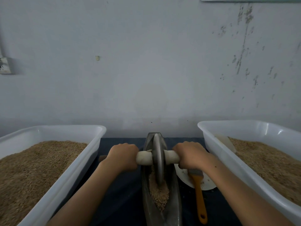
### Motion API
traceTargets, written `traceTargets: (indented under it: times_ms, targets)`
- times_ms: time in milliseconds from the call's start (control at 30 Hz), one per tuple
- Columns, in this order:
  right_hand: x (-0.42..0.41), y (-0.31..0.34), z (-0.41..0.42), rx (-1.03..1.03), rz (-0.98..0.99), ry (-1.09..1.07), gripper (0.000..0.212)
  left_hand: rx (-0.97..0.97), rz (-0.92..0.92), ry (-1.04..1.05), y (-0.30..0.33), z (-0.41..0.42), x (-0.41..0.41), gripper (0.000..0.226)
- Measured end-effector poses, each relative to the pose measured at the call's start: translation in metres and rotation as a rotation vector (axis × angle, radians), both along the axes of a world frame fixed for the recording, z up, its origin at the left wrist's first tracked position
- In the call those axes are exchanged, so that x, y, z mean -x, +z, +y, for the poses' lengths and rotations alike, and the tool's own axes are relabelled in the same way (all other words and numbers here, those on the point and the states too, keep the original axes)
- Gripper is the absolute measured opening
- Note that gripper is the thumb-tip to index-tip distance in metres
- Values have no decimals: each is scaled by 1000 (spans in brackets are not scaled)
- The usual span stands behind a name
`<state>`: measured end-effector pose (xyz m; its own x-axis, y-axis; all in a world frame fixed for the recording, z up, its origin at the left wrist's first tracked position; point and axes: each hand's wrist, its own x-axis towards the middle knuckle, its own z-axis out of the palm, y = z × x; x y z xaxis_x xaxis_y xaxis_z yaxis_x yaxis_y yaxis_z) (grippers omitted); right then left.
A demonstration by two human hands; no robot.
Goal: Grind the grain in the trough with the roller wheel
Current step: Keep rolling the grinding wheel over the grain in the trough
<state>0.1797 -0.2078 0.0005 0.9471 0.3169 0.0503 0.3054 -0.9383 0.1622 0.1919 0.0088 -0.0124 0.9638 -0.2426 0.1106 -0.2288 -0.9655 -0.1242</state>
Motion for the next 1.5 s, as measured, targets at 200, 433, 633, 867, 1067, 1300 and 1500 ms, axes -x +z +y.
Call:
traceTargets:
  times_ms: [200, 433, 633, 867, 1067, 1300, 1500]
  targets:
    - [2, 8, 3, 50, 152, -31, 31, 43, 213, 23, 4, 3, 5, 42]
    - [-2, -14, 5, -95, -267, -42, 14, 24, -164, 57, -5, -5, 4, 25]
    - [0, -7, 1, -32, -152, -9, 17, -7, -17, -5, 2, -1, 6, 32]
    - [9, 9, 3, 86, 95, 11, 22, 124, 395, -10, 13, 4, 13, 11]
    - [-1, -6, 1, -38, -117, -4, 18, -39, -73, 57, 4, -7, 10, 30]
    - [-1, -8, -1, -73, -152, -7, 16, -25, -171, -24, -1, -5, 6, 27]
    - [6, 9, 5, 60, 138, -7, 29, 109, 350, -28, 11, 8, 6, 33]
